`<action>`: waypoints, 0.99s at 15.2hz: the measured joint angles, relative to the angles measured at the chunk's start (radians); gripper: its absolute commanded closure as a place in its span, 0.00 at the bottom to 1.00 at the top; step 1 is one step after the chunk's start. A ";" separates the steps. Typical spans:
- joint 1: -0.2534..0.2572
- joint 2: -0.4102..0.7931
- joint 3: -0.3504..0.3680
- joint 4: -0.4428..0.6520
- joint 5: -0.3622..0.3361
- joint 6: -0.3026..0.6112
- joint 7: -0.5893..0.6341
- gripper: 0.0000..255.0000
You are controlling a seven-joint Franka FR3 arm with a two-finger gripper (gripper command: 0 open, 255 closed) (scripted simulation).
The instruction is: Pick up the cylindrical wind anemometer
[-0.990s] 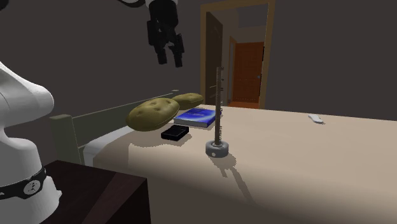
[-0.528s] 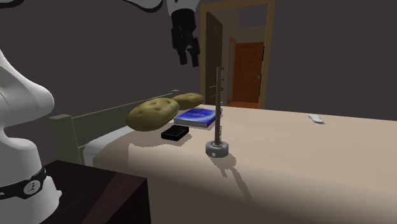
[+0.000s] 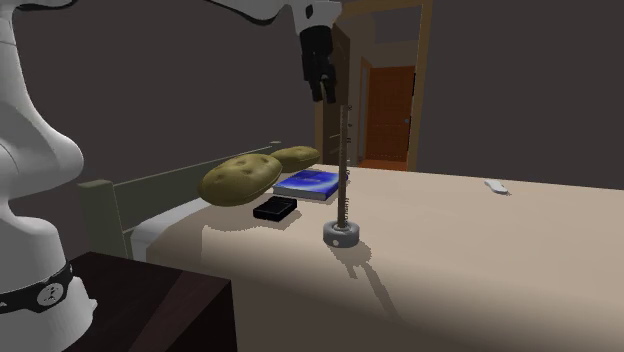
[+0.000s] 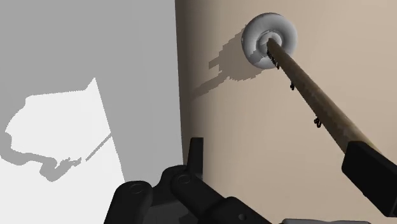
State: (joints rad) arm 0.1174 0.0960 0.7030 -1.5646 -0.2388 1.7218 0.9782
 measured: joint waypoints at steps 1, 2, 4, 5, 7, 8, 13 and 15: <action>0.025 0.052 0.010 0.054 -0.036 -0.018 0.033 0.00; 0.055 0.110 0.016 0.120 -0.075 -0.043 0.065 0.00; 0.125 0.221 0.016 0.257 -0.149 -0.096 0.113 0.00; 0.167 0.278 0.011 0.334 -0.186 -0.126 0.131 0.00; 0.206 0.327 0.004 0.395 -0.216 -0.146 0.149 0.00; 0.210 0.332 0.003 0.392 -0.219 -0.139 0.156 0.00; 0.190 0.322 0.004 0.305 -0.215 -0.066 0.176 0.00; 0.181 0.317 0.004 0.283 -0.211 -0.049 0.176 1.00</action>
State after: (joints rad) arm 0.2986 0.4128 0.7071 -1.2812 -0.4503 1.6726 1.1546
